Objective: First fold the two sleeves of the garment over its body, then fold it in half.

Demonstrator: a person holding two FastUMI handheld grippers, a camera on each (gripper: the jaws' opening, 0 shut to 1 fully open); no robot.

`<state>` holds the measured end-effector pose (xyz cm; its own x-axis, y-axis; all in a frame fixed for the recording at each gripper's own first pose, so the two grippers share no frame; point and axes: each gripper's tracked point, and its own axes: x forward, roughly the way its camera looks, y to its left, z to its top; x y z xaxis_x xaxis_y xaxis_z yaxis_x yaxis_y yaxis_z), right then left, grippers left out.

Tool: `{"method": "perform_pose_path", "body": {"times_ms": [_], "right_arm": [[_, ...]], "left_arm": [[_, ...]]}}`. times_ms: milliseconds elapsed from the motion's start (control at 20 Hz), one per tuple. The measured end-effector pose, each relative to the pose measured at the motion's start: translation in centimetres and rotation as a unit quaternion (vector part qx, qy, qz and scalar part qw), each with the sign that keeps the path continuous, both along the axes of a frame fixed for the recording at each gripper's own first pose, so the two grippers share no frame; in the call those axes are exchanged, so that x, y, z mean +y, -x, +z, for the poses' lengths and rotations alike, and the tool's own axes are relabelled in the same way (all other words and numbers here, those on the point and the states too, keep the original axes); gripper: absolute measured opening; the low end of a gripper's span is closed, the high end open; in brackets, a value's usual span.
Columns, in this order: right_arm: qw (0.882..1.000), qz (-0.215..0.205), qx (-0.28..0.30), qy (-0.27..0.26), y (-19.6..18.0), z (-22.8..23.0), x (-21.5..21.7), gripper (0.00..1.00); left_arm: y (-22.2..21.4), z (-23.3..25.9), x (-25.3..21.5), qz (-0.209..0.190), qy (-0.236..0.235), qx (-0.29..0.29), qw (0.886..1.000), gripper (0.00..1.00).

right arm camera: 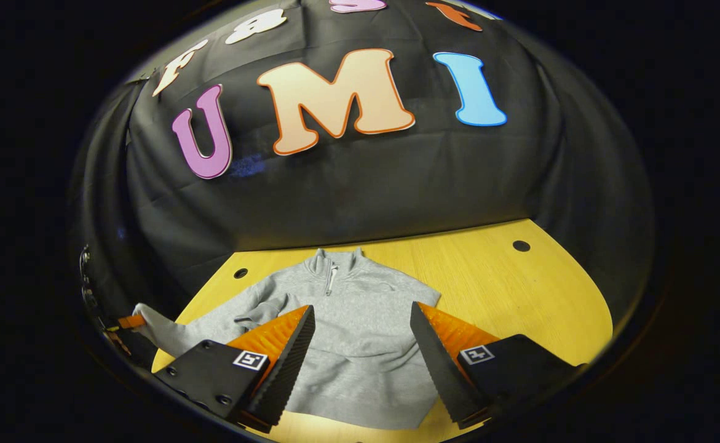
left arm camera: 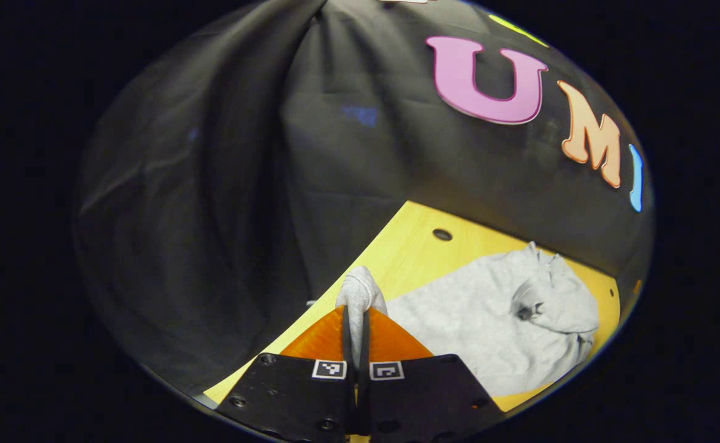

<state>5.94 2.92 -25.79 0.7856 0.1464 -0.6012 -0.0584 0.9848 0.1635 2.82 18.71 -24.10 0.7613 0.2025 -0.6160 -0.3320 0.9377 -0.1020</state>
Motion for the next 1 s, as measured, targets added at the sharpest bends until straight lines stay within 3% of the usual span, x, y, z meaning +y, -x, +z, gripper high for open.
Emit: {"method": "perform_pose_path", "body": {"times_ms": [250,300,450,750,1000], "right_arm": [[1.000,-0.018,0.004,0.005,0.9,-0.5,-4.5,0.93],[1.000,-0.022,0.004,0.006,1.1,-0.5,-5.4,0.98],[1.000,-0.028,0.003,0.008,1.5,-0.4,-7.7,0.98],[0.999,-0.031,0.006,0.012,2.4,-0.8,-11.5,0.98],[0.999,-0.031,0.017,0.010,3.3,-2.0,-12.8,0.98]], "left_arm": [[-6.4,2.3,-6.0,-0.046,0.014,-0.029,0.998,0.00],[-7.4,2.8,-7.2,-0.057,0.013,-0.035,0.998,0.00],[-10.4,4.0,-11.5,-0.100,0.005,-0.048,0.994,0.00],[-14.5,6.3,-23.2,-0.188,0.000,-0.070,0.980,0.00],[-16.2,6.4,-32.2,-0.263,-0.007,-0.078,0.961,0.00]]}}
